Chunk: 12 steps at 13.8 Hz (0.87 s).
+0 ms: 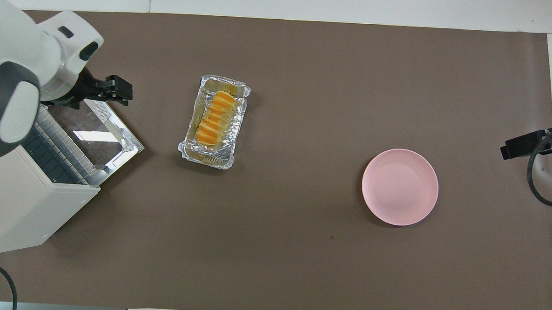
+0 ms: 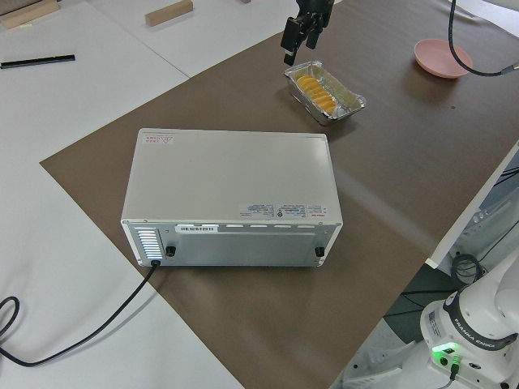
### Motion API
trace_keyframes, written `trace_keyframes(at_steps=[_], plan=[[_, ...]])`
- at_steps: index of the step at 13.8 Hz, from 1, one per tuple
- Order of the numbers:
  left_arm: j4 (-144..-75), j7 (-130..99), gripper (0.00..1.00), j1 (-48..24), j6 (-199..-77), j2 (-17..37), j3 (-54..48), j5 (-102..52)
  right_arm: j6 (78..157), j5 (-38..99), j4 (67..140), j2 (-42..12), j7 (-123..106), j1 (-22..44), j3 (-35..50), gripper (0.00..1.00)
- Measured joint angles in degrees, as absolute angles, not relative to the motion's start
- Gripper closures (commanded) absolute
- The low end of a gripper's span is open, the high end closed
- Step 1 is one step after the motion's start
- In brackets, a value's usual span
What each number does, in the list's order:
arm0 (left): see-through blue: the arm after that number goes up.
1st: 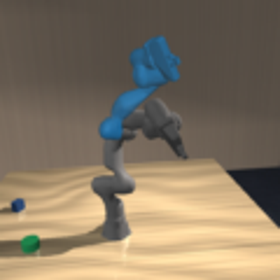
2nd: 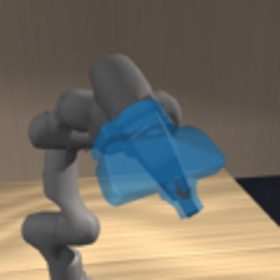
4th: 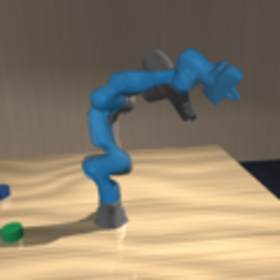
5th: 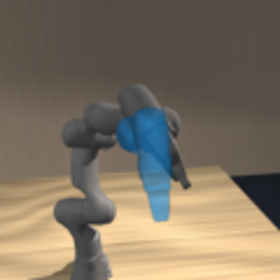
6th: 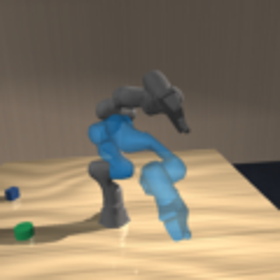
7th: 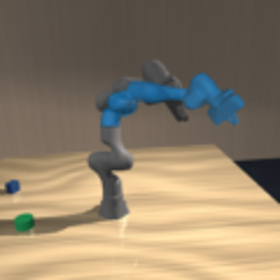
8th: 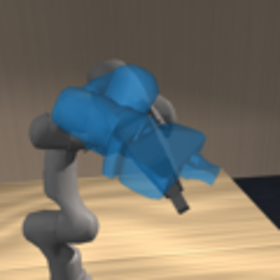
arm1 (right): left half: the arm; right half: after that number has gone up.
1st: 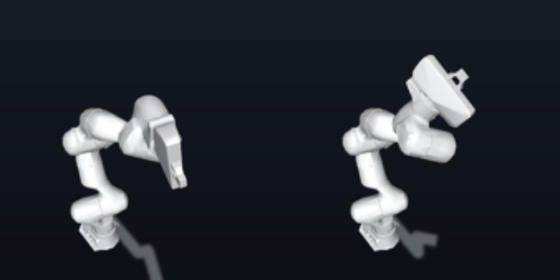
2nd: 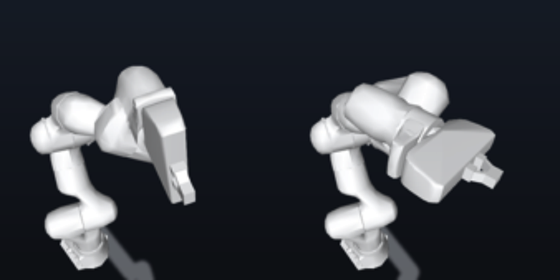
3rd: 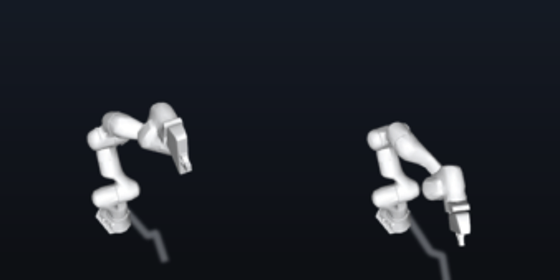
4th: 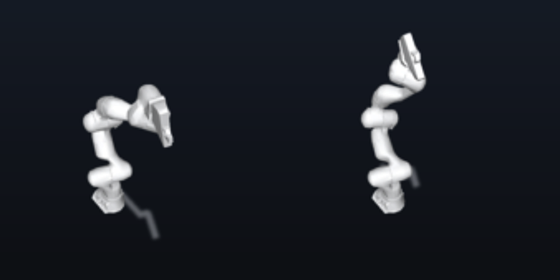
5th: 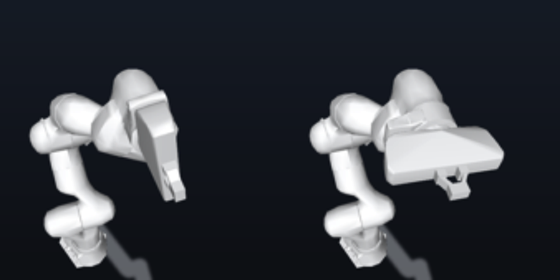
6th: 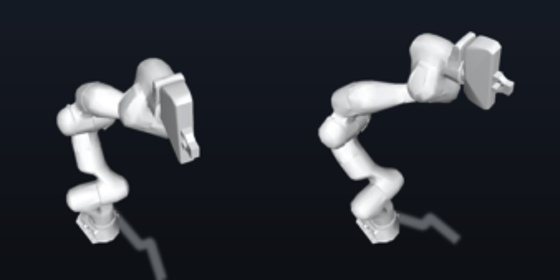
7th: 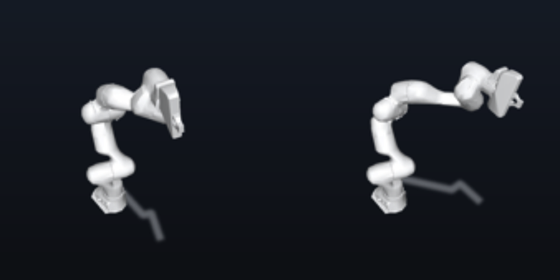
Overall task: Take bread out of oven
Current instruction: 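Retract the left gripper while the right gripper reaches the foil tray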
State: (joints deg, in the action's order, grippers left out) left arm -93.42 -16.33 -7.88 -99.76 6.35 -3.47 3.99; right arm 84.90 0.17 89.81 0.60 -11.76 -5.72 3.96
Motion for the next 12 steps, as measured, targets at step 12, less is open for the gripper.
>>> trace_keyframes(at_steps=[12], plan=[[-93.27, -7.74, 0.0, 8.06, -85.67, 0.1, -12.53, 1.97, 103.12, 3.32, 95.89, -4.14, 28.72, 14.22, 5.58, 0.0]])
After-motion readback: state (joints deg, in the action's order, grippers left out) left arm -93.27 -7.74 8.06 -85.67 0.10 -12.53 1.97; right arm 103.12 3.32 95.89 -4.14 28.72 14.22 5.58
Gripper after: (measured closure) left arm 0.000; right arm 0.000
